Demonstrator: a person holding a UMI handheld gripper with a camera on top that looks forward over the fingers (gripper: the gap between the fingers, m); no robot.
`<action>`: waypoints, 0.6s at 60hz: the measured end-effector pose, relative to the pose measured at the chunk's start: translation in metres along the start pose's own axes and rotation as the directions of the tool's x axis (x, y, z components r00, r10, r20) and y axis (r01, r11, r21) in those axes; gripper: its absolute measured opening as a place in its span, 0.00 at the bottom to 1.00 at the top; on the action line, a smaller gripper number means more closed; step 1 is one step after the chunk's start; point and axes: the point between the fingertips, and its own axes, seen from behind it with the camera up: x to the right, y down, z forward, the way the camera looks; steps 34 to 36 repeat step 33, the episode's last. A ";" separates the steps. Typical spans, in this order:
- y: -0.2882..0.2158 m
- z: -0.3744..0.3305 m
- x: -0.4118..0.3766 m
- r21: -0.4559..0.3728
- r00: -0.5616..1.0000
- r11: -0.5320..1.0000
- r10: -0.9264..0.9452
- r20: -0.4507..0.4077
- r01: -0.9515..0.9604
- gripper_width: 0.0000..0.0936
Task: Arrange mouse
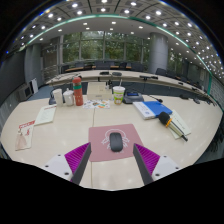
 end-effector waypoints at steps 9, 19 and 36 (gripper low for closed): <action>0.012 -0.085 -0.012 0.022 0.999 1.000 -0.015 -0.029 0.016 0.92; 0.024 -0.143 -0.028 0.050 0.999 0.999 -0.016 -0.029 0.018 0.92; 0.030 -0.169 -0.037 0.062 1.000 0.998 0.000 -0.027 0.002 0.92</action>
